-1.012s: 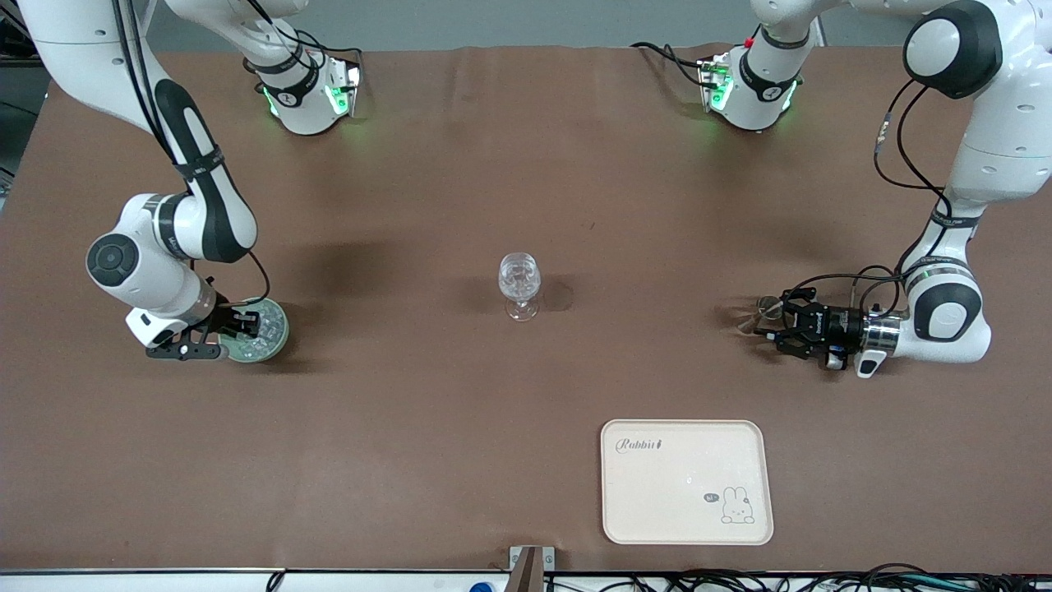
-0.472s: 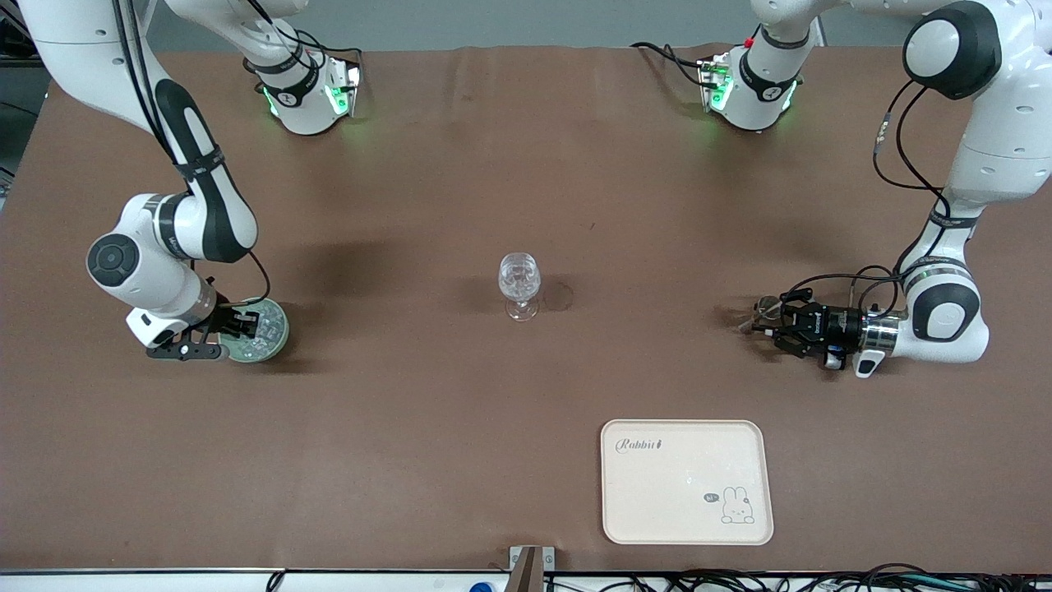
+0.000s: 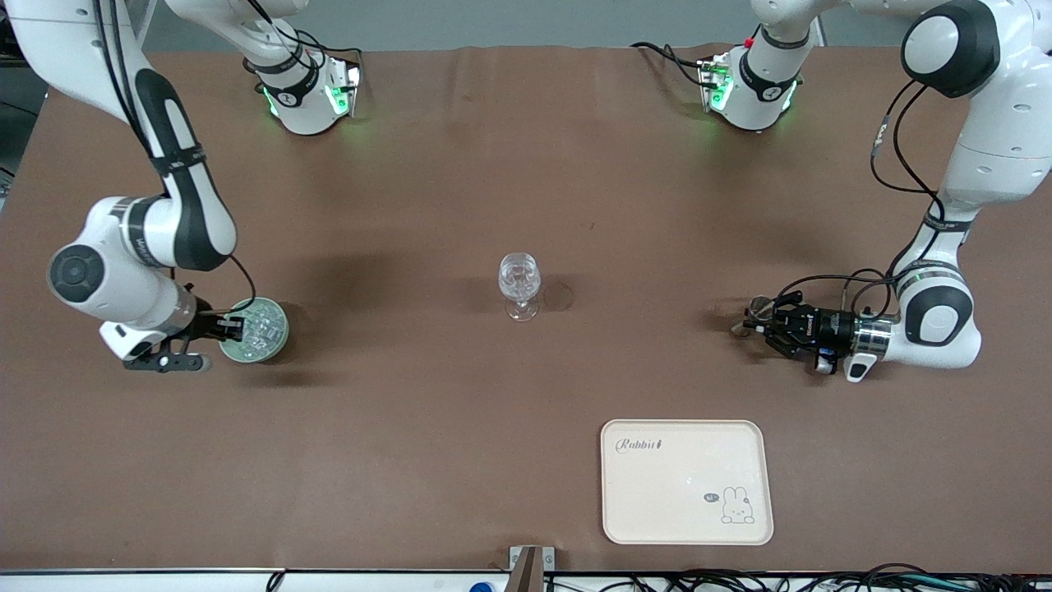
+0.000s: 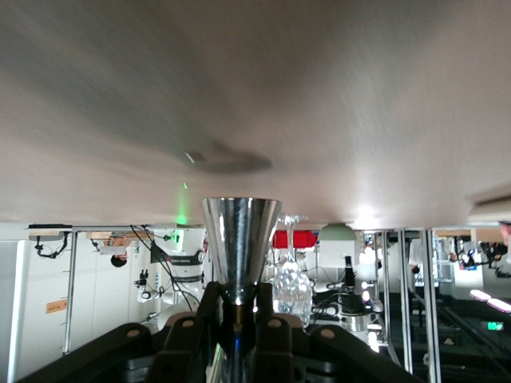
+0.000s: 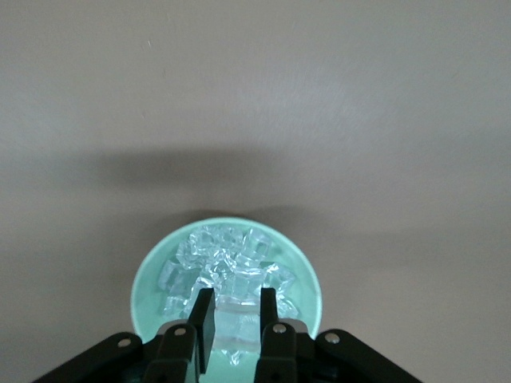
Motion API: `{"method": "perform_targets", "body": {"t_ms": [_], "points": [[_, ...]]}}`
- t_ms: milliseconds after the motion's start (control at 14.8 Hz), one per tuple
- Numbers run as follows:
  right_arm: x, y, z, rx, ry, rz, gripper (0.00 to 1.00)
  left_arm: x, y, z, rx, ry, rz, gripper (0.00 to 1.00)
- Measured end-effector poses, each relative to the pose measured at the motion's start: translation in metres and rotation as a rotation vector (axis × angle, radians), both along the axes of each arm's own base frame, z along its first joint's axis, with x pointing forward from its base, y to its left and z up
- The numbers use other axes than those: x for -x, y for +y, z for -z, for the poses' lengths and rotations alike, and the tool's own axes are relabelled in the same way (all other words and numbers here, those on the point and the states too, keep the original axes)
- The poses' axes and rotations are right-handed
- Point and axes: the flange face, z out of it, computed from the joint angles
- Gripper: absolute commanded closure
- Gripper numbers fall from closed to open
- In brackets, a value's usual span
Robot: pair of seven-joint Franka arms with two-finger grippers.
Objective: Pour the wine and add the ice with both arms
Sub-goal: 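Pinch an ice cube with the right gripper and lift it from the bowl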
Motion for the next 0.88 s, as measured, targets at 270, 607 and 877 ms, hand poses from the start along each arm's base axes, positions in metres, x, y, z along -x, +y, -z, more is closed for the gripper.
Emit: {"method": "perform_targets", "body": {"t_ms": [270, 607, 877], "points": [[-0.028, -0.018, -0.071, 0.003, -0.045, 0.027, 0.95, -0.018, -0.048, -0.040, 0.017, 0.017, 0.023, 0.98], [-0.030, -0.021, -0.117, -0.001, -0.066, 0.051, 0.95, -0.037, -0.125, -0.112, -0.007, 0.027, 0.038, 0.99], [-0.007, -0.026, -0.165, -0.015, -0.050, 0.066, 0.95, -0.038, -0.188, -0.148, -0.041, 0.032, 0.038, 1.00]]}}
